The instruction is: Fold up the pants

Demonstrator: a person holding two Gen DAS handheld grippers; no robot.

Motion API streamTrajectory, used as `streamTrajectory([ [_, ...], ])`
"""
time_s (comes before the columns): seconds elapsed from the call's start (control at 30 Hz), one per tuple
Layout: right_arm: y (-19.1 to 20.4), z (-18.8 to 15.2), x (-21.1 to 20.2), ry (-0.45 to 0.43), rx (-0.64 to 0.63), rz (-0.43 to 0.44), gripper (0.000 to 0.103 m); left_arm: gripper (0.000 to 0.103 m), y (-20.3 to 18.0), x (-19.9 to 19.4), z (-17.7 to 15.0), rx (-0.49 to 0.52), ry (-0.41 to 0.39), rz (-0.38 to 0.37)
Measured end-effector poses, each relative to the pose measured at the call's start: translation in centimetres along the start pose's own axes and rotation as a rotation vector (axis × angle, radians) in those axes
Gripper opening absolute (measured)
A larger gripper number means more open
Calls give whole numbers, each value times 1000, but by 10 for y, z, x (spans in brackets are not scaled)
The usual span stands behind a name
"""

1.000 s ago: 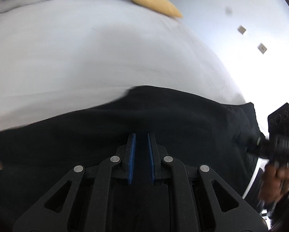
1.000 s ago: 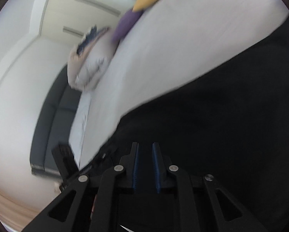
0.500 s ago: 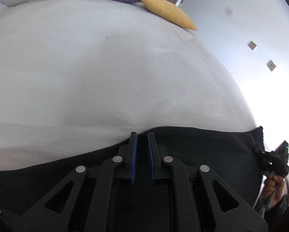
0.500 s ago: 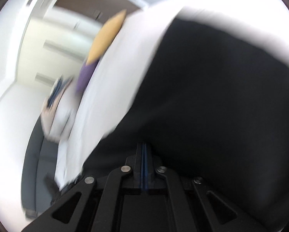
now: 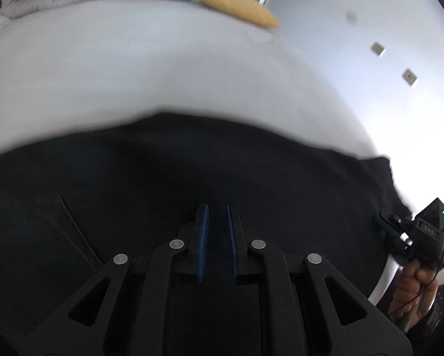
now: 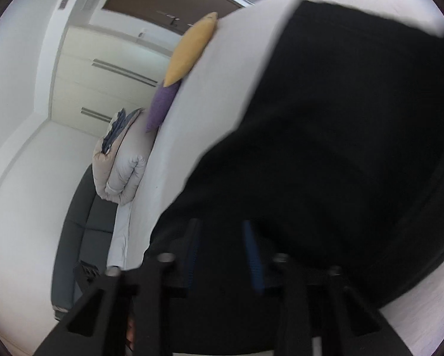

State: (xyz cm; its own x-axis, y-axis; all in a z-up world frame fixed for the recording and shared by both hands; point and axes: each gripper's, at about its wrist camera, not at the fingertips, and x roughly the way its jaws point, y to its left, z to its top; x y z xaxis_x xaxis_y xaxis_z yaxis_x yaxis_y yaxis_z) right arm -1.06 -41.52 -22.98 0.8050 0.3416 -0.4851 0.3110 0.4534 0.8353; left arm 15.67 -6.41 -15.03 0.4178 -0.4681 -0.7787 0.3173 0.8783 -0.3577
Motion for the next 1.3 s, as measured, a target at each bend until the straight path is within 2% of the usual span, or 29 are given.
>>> streamTrajectory([
  [0.07,-9,1,-13,-62,39,-8,0,11,3,-3,-10,-23,-28,-17],
  [0.2,-45,10,-78,-188,103,-85,0,11,2,-2,-17,-27,-34,-14],
  [0.33,-50,12,-125,-265,95,-142,0,11,-1,2,-15,-27,-42,5],
  [0.37,-50,12,-139,-280,84,-165,7,11,-7,-3,-30,-29,-44,5],
  [0.4,-47,9,-148,-300,80,-179,35,11,-7,-2,-31,-34,-46,5],
  [0.47,-56,26,-160,-342,115,-134,62,11,-5,-6,-33,-43,-46,1],
  [0.53,-51,17,-156,-351,144,-91,62,11,-9,-8,-32,-45,-45,0],
  [0.67,-78,16,-164,-315,213,-52,62,11,-8,-11,-34,-42,-43,2],
  [0.93,-70,19,-134,-294,266,21,59,11,3,-13,-35,-44,-45,0],
  [1.13,-73,33,-114,-306,322,55,46,11,1,-14,-36,-37,-45,5],
  [1.3,-70,44,-96,-298,342,74,28,11,-2,-15,-38,-24,-46,17],
])
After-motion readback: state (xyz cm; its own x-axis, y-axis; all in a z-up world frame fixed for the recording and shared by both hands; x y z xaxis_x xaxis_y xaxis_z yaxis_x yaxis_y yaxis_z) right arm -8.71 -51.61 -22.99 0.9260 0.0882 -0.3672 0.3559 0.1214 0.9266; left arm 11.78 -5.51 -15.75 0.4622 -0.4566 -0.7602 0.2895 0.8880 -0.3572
